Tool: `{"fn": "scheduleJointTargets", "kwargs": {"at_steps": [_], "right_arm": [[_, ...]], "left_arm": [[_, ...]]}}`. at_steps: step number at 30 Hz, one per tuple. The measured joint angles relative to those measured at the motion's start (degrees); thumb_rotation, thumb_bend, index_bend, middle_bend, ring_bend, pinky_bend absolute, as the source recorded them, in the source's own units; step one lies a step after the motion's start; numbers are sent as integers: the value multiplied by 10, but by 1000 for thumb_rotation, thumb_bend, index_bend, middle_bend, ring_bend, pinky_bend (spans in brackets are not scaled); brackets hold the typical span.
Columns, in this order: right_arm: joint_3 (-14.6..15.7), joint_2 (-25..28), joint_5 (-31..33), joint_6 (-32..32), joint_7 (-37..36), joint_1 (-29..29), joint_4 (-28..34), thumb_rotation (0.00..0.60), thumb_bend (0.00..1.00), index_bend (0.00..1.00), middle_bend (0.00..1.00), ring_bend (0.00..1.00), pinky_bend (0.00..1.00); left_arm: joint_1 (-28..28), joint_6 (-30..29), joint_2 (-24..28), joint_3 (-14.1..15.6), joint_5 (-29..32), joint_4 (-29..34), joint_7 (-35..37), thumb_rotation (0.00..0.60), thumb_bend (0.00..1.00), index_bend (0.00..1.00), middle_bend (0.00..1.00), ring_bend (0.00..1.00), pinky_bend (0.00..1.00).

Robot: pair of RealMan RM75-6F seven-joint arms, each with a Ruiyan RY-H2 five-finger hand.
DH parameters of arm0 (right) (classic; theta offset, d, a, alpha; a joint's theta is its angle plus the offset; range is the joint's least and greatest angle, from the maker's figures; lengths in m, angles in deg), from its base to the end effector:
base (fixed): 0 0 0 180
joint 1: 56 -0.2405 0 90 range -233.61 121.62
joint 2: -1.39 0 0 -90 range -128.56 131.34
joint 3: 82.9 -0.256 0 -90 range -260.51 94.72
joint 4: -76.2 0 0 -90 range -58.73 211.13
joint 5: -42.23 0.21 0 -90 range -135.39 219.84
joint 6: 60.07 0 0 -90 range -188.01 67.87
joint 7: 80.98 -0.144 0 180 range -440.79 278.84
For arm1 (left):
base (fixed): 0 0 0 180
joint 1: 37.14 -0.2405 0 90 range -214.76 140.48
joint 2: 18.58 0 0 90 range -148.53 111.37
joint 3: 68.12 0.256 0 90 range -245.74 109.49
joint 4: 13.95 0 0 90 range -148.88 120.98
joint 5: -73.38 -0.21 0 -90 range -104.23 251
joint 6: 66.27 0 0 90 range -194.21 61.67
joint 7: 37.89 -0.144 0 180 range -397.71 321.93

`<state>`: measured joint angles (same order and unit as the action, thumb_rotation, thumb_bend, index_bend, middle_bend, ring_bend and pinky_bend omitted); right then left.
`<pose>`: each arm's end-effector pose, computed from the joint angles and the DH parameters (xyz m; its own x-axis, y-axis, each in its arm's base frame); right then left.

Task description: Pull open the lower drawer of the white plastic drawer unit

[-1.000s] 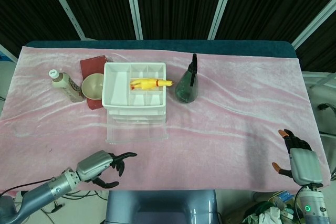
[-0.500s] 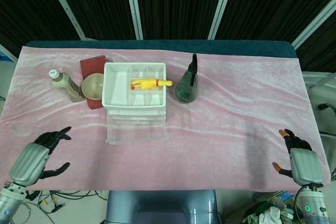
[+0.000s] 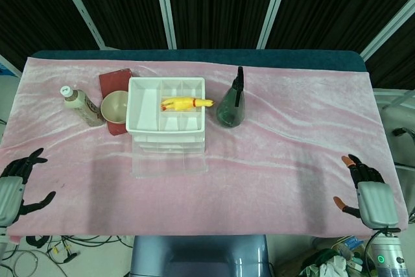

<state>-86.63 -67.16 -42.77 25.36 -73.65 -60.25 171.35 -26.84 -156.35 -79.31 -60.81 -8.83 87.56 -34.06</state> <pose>-0.2964 -0.1796 0.1342 0.3950 0.0044 0.9187 -0.9186 0.0106 0.3949 -0.2883 0.1691 0.1575 0.2546 0.0680 0.9647 0.9670 -0.0055 -0.2548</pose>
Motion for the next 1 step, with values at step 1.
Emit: {"fn": "scheduleJointTargets", "kwargs": {"at_steps": [1], "right_arm": [[0, -1, -1, 0, 0, 0, -1, 600, 97, 151, 107, 189, 205]], "left_arm": [[-3, 4, 2, -5, 2, -2, 6, 600, 217, 41, 241, 137, 145]]}}
